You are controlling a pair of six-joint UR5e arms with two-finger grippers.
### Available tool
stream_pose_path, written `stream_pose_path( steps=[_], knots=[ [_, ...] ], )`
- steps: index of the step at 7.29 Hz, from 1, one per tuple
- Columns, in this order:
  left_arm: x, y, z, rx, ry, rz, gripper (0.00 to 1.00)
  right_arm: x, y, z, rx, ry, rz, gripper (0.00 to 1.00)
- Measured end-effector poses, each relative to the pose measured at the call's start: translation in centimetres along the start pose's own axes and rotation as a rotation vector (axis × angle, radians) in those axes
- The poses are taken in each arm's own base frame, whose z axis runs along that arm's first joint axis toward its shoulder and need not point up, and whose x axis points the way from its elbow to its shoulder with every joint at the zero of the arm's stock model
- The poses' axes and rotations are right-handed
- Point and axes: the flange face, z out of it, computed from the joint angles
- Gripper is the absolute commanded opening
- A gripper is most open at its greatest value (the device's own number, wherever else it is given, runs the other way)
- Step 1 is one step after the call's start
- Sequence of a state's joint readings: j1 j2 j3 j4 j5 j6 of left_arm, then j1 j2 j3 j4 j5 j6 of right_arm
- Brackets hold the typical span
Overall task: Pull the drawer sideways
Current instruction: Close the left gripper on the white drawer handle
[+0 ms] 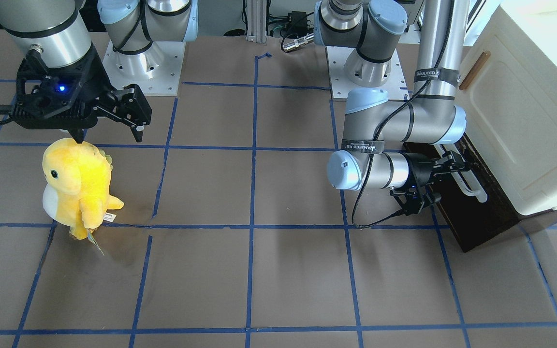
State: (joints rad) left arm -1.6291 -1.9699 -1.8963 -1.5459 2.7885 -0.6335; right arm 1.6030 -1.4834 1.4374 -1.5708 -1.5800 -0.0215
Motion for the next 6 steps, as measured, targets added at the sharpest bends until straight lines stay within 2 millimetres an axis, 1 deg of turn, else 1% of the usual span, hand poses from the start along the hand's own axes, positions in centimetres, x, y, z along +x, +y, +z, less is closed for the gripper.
stream_pose_path(
  steps=[4, 5, 6],
  knots=[
    [0.51, 0.11, 0.04, -0.02, 0.029, -0.002, 0.45, 0.0, 0.0, 0.0, 0.0, 0.0, 0.0, 1.0],
    [0.56, 0.12, 0.04, -0.023, 0.033, -0.003, 0.42, 0.0, 0.0, 0.0, 0.0, 0.0, -0.001, 1.0],
    [0.57, 0.12, 0.03, -0.024, 0.035, -0.004, 0.4, 0.0, 0.0, 0.0, 0.0, 0.0, 0.0, 1.0]
  ],
)
